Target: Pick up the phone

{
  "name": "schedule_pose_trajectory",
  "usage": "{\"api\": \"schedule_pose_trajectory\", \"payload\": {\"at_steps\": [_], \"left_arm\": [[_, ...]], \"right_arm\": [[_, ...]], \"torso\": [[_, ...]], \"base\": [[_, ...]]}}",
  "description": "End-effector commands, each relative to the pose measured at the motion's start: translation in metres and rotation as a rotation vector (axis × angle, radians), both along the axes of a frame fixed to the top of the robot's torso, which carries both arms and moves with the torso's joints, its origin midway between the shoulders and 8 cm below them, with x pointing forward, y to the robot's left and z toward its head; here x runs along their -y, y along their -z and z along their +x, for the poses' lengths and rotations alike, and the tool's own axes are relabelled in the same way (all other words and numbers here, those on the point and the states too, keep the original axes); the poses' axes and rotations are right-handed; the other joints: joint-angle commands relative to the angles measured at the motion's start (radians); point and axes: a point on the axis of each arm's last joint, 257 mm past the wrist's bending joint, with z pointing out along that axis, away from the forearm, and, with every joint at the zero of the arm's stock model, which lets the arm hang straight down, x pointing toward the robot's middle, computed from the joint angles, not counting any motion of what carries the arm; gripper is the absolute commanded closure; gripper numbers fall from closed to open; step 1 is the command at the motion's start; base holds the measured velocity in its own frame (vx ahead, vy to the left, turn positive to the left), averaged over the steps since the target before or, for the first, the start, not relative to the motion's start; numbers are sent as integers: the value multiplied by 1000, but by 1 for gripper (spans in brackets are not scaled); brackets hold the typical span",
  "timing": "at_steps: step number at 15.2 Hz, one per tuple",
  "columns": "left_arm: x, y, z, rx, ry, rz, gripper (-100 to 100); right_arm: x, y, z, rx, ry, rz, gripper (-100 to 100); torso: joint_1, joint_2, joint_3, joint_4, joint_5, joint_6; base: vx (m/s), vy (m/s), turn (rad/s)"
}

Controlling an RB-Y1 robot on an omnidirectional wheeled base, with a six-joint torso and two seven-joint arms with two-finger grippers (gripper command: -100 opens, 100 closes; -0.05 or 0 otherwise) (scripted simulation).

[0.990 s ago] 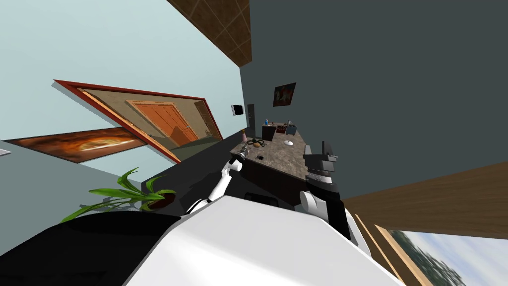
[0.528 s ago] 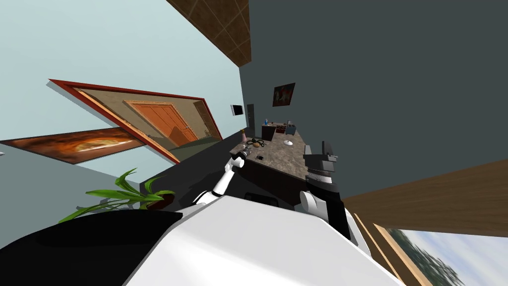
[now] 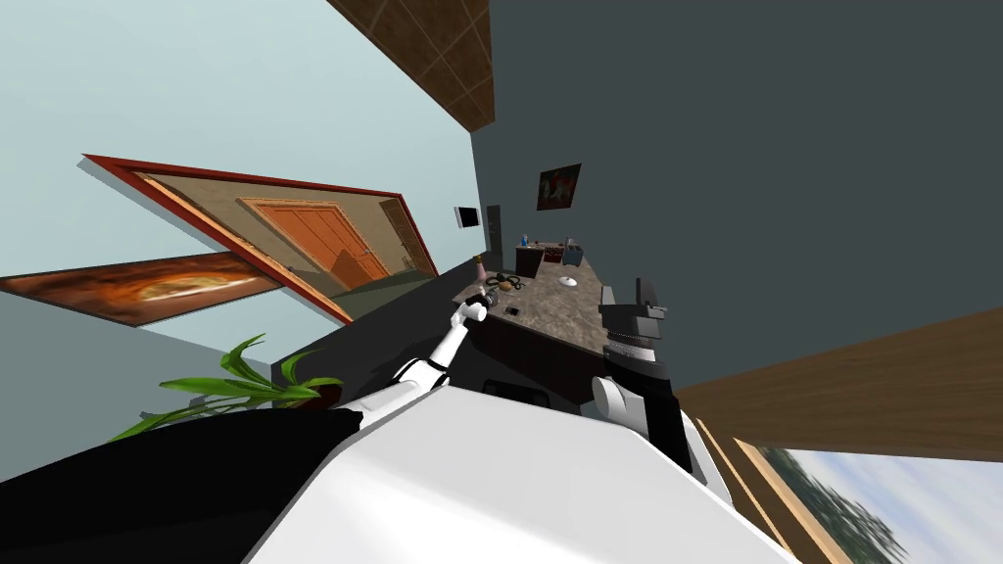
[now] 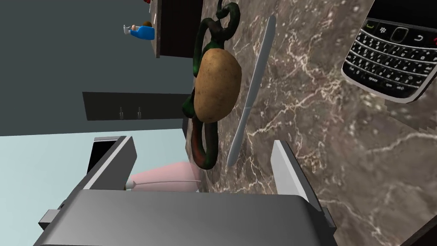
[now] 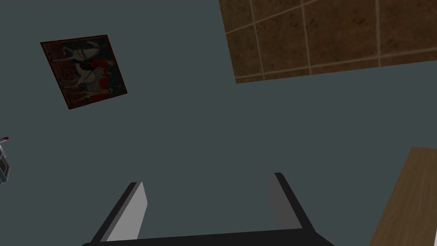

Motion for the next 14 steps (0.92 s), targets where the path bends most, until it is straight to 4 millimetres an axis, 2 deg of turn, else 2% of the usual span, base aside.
{"api": "schedule_pose_trajectory", "payload": {"at_steps": [1, 2, 4, 5, 7, 8, 10, 11, 13, 14], "left_arm": [[3, 10, 2, -49, 7, 7, -100], [12, 11, 6, -81, 22, -6, -100], [11, 20, 6, -121, 23, 8, -100], [21, 21, 11, -152, 37, -2, -100], [20, 30, 8, -192, 38, 11, -100], [29, 29, 11, -223, 52, 1, -100], [27, 38, 9, -262, 52, 15, -100], [36, 37, 11, -294, 64, 6, -100], [34, 45, 8, -332, 65, 20, -100], [43, 43, 9, -363, 78, 13, -100]], "right_arm": [[0, 0, 0, 0, 0, 0, 0], [0, 0, 0, 0, 0, 0, 0], [0, 0, 0, 0, 0, 0, 0], [0, 0, 0, 0, 0, 0, 0], [0, 0, 0, 0, 0, 0, 0], [0, 0, 0, 0, 0, 0, 0], [0, 0, 0, 0, 0, 0, 0], [0, 0, 0, 0, 0, 0, 0], [0, 0, 0, 0, 0, 0, 0], [0, 0, 0, 0, 0, 0, 0]], "torso": [[0, 0, 0, 0, 0, 0], [0, 0, 0, 0, 0, 0], [0, 0, 0, 0, 0, 0], [0, 0, 0, 0, 0, 0], [0, 0, 0, 0, 0, 0], [0, 0, 0, 0, 0, 0], [0, 0, 0, 0, 0, 0], [0, 0, 0, 0, 0, 0], [0, 0, 0, 0, 0, 0], [0, 0, 0, 0, 0, 0]], "base": [[3, -1, -10], [4, -2, -17], [5, -2, -17], [6, -3, -18], [7, -2, -15], [7, -2, -15], [7, -2, -18], [9, -2, -20], [10, -2, -16], [11, -5, -16]]}}
